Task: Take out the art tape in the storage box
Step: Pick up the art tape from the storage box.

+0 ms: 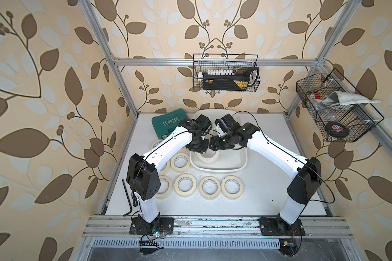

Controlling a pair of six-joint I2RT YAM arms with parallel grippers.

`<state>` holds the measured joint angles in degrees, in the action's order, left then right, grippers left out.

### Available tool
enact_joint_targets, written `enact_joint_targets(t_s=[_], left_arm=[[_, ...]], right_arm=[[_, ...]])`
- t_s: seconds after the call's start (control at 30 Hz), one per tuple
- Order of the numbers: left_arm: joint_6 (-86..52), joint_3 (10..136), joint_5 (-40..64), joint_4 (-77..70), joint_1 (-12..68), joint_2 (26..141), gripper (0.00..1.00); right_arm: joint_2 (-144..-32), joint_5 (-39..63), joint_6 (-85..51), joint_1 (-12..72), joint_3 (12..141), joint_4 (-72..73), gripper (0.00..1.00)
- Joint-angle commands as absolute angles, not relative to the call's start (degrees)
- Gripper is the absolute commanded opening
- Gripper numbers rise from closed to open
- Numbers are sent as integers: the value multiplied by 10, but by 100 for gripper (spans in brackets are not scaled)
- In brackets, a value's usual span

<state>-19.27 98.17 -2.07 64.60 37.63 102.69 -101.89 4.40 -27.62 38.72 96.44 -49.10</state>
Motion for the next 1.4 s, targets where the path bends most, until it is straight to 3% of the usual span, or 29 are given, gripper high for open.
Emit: enact_joint_targets(t_s=[0.0,0.13,0.3,0.4,0.53,0.63,0.77,0.93,1.1,1.37], left_arm=[[-186,981,-33,637,381,990,17],[-187,978,-30,633,381,988,17],[-189,969,-32,622,382,982,15],[-195,958,-34,608,382,972,25],[-209,932,-2,571,381,947,50],[-219,911,16,540,379,921,60],[-237,893,18,511,375,892,84],[-251,886,-12,502,372,865,97],[-261,866,-44,487,370,841,99],[-268,854,-44,481,367,837,99]], right_arm=[[-1032,31,-271,393,981,-506,60],[-1036,26,-270,395,982,-507,54],[-1052,2,-259,396,1000,-535,24],[-1054,0,-254,396,1003,-536,11],[-1052,-1,-249,396,1006,-540,1],[-1048,-2,-244,396,1005,-540,0],[-1044,-5,-237,394,1006,-541,0],[-1027,-7,-227,371,1004,-545,0],[-991,-6,-213,311,994,-550,0],[-925,5,-211,145,950,-513,0]])
